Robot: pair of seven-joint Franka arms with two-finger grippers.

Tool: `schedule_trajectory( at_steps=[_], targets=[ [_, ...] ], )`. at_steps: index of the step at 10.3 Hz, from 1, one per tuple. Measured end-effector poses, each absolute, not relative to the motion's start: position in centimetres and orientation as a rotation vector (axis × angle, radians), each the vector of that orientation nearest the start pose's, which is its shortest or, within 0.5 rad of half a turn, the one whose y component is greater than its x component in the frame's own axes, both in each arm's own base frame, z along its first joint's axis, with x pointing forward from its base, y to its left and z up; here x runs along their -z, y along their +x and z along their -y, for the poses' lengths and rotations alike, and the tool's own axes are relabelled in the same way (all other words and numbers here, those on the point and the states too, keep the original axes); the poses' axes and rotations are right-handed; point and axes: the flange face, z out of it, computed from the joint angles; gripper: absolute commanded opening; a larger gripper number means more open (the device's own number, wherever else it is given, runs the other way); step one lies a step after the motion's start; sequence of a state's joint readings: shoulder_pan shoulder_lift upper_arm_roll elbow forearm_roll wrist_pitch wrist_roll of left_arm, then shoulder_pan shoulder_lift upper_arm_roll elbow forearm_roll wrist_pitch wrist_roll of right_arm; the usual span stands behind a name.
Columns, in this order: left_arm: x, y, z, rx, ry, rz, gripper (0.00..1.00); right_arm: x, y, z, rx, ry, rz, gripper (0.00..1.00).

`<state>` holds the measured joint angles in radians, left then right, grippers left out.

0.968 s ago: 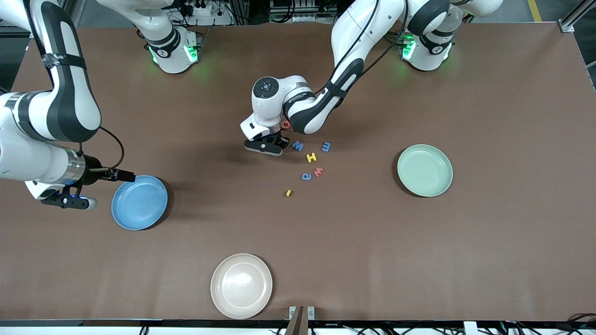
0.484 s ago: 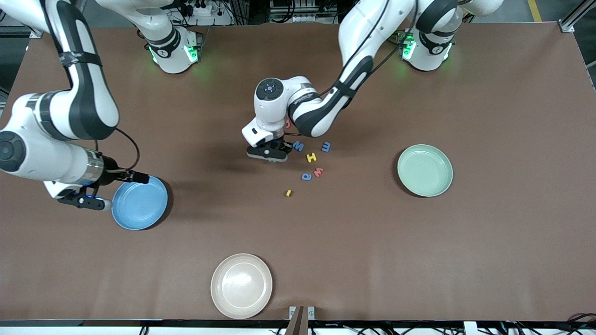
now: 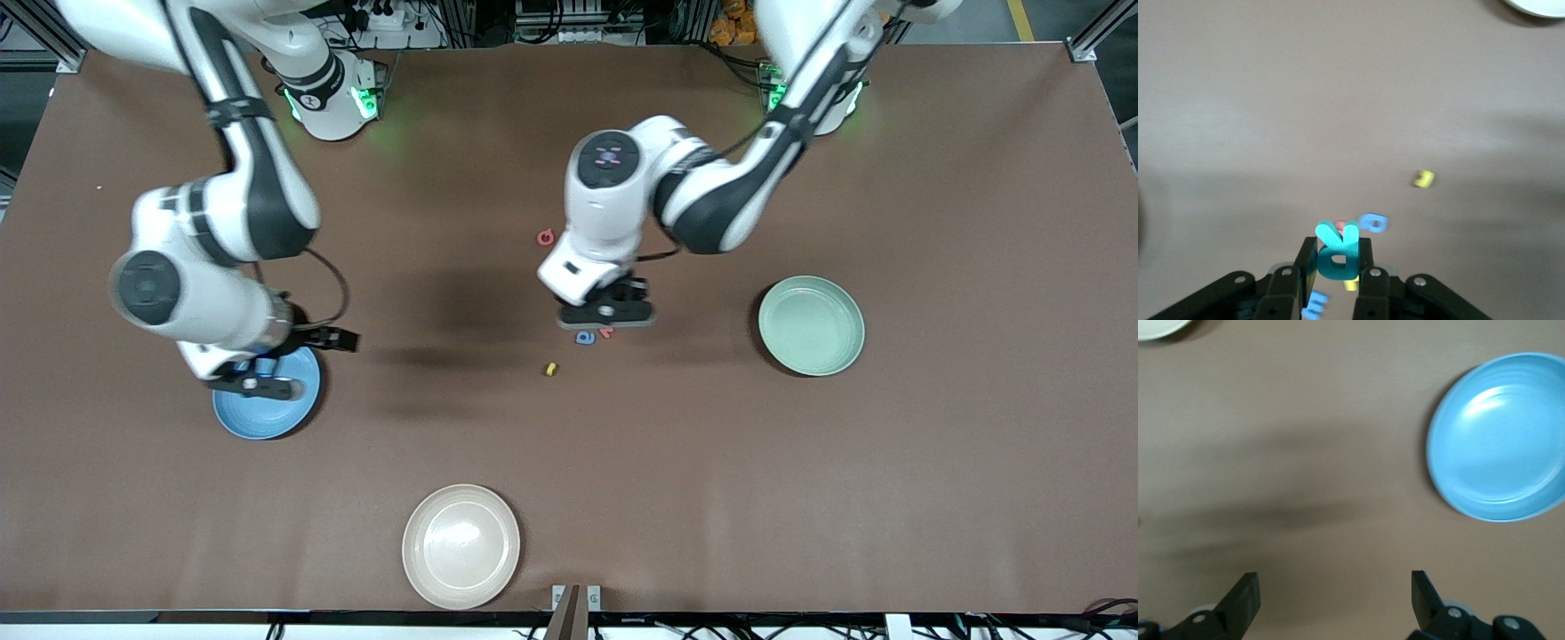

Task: Sort upper and lower case letters into plates
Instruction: 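Carry the teal R to the green plate while the right gripper reaches letters, then release the R on the green plate while the right gripper lowers to E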

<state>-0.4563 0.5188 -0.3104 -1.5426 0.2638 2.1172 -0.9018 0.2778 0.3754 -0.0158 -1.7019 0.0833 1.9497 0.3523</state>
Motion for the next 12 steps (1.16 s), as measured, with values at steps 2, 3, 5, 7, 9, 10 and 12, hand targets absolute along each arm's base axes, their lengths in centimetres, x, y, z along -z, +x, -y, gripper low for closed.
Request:
schedule_trajectory(
  at_steps=[2,3,5,7,9,10,12],
  targets=[
    [-37.2,55.3,38.3,0.144,-3.111,0.084,0.0,-35.2,60.0,-24.5,-0.244,-3.117,-0.05,1.0],
    [-37.1,56.2,34.8,0.123,-3.095,0.083,0.0,-34.6,58.4,-28.3,-0.256,-3.126,-0.015,1.0],
    [-35.7,56.9,28.1,0.045,-3.058,0.05,0.0,-33.4,55.0,-35.3,-0.253,-3.142,0.011,1.0],
    [-33.1,57.1,21.3,-0.061,-3.021,0.007,0.0,-31.4,51.7,-41.4,-0.231,-3.12,0.042,1.0],
    [-30.8,57.5,15.0,-0.139,-3.012,0.034,0.0,-29.4,48.0,-46.4,-0.23,-3.116,-0.002,1.0],
    [-29.5,57.5,12.8,-0.154,-3.02,0.059,0.0,-28.7,46.2,-48.5,-0.219,-3.117,-0.031,1.0],
    [-26.5,57.3,10.0,-0.182,-3.039,0.097,0.0,-27.6,43.9,-51.8,-0.155,-3.088,-0.125,1.0]
  ],
)
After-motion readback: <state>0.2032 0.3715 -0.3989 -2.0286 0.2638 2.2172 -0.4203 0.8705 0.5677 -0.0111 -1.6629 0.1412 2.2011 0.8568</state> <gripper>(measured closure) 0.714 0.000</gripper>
